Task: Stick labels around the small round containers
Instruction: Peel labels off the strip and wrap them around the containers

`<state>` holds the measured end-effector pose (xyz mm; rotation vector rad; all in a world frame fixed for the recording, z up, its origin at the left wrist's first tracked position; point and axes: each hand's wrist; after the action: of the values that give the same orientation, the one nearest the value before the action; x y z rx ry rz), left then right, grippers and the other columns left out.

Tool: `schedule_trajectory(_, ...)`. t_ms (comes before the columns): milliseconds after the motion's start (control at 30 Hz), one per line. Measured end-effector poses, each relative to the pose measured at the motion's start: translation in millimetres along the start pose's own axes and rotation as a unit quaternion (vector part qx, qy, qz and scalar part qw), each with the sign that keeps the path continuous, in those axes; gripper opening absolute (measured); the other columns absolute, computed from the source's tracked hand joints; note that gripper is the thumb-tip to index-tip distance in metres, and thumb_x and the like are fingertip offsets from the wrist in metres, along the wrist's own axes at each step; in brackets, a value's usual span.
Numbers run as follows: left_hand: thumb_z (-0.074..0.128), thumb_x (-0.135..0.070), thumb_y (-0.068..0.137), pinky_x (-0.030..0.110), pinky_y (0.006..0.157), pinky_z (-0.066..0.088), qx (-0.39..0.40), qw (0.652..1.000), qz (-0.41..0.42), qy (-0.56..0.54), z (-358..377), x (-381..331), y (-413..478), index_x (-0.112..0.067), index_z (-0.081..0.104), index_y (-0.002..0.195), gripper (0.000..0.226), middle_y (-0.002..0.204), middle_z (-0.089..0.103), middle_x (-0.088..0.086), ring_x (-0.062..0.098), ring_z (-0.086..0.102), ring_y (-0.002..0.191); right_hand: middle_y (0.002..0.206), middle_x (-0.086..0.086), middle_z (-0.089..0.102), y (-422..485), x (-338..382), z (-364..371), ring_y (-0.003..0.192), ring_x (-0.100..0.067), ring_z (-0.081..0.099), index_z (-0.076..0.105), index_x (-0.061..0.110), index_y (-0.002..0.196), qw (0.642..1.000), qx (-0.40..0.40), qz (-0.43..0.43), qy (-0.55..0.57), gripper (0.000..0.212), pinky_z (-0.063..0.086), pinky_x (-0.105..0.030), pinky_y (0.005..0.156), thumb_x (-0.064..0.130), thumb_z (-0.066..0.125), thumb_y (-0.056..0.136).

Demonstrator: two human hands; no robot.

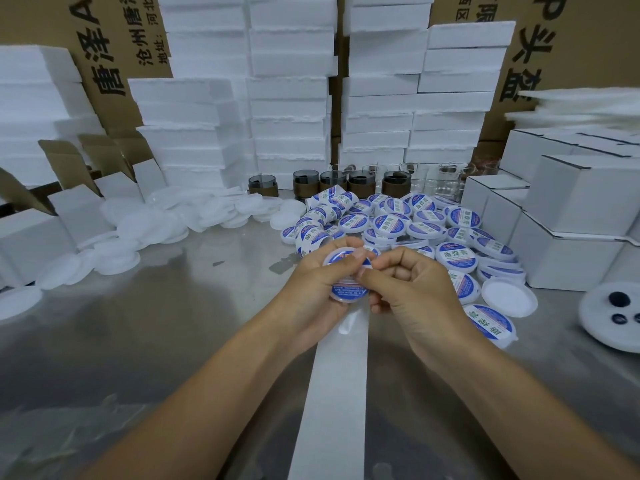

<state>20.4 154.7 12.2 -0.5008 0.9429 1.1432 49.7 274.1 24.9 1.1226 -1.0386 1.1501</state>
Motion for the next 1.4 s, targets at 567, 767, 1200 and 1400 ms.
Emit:
schedule_trajectory(567, 0.045, -0.009, 0.096, 0.028, 0.079, 0.056, -0.034, 0.996, 0.03, 0.077, 4, 4, 0, -0.001, 0.06, 0.105, 0.019, 0.092, 0.066, 0.013, 0.021, 0.066, 0.084, 0.057, 0.005, 0.054, 2, -11, -2, 0.047, -0.002, 0.046, 0.052, 0.018, 0.076, 0.954, -0.048, -0.167, -0.245, 0.017, 0.038, -0.014, 0.05, 0.016, 0.068, 0.077)
schedule_trajectory(767, 0.037, -0.01, 0.099, 0.02, 0.061, 0.052, -0.013, 0.995, 0.012, 0.102, 7, 7, -1, -0.004, 0.062, 0.093, 0.027, 0.081, 0.069, 0.004, 0.012, 0.066, 0.068, 0.072, 0.008, 0.054, -3, -14, -1, 0.068, -0.019, 0.053, 0.036, 0.022, 0.089, 0.877, -0.049, -0.236, -0.415, 0.018, 0.04, -0.036, 0.061, 0.033, 0.051, 0.088)
schedule_trajectory(1200, 0.055, -0.008, 0.074, 0.033, 0.083, 0.056, -0.027, 1.0, 0.001, 0.002, 4, 2, -1, -0.006, 0.066, 0.104, 0.032, 0.1, 0.07, 0.011, 0.025, 0.068, 0.093, 0.055, 0.011, 0.047, 4, -19, -6, 0.061, -0.001, 0.05, 0.043, 0.021, 0.085, 0.908, -0.068, -0.219, -0.349, 0.019, 0.035, -0.016, 0.052, 0.027, 0.061, 0.087)
schedule_trajectory(1400, 0.041, 0.02, 0.074, 0.035, 0.086, 0.055, 0.03, 0.999, -0.009, -0.032, 4, -3, -1, -0.002, 0.056, 0.121, 0.054, 0.123, 0.062, 0.017, 0.028, 0.061, 0.112, 0.061, 0.004, 0.053, 2, -15, -5, 0.06, -0.006, 0.051, 0.041, 0.026, 0.09, 0.922, -0.099, -0.227, -0.297, 0.024, 0.035, -0.017, 0.054, 0.024, 0.064, 0.085)
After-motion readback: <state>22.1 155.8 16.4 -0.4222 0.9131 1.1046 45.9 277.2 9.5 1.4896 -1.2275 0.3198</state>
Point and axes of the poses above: each hand's wrist, its own y-axis towards the middle knuckle, its own z-axis out of the palm, x = y × z
